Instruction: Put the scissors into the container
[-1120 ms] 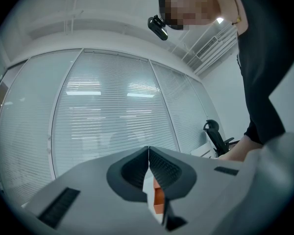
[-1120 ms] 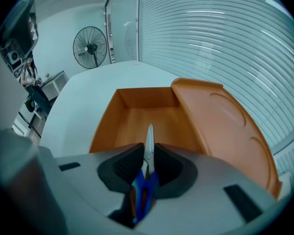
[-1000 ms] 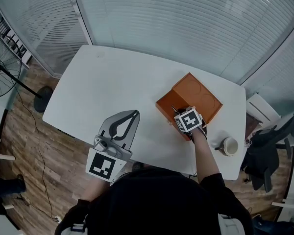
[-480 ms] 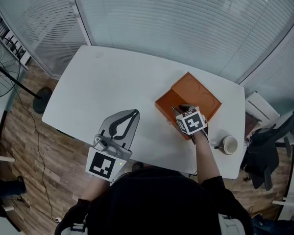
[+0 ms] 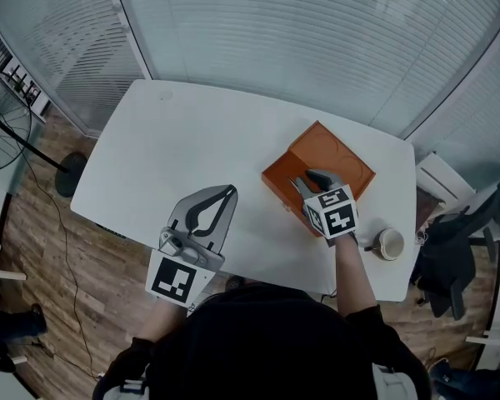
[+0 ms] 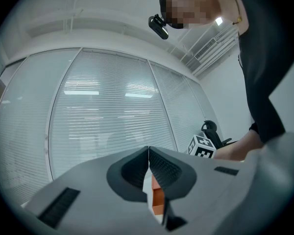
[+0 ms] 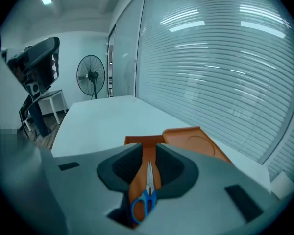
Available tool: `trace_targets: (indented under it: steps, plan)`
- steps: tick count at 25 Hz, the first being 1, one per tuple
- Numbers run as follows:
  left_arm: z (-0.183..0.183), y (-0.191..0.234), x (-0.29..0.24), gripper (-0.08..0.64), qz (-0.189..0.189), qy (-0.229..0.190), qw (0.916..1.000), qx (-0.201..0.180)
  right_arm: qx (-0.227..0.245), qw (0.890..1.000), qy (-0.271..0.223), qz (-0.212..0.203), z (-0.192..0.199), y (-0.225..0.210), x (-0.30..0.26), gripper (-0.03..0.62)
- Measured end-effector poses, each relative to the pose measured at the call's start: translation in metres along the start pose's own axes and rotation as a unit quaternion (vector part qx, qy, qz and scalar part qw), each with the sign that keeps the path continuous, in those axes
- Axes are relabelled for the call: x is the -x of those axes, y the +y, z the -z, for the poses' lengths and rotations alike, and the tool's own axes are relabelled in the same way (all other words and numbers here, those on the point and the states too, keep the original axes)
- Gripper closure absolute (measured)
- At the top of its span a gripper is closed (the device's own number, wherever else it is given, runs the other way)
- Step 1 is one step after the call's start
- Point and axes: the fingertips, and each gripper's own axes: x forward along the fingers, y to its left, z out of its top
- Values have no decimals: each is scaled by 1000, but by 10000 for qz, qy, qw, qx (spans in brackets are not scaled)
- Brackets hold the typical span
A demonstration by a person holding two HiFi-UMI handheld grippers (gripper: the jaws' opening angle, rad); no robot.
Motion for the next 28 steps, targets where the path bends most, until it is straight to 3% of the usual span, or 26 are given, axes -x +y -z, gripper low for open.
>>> trace_targets:
  steps: [11, 28]
  plan:
    - [0, 1, -3, 545, 87, 15, 10000, -37, -184, 9925, -1203, 112, -50, 4, 49, 502]
    - [-6, 1, -9, 545, 321, -52, 9994, -72, -122, 9606, -2753, 367, -120, 19, 135, 502]
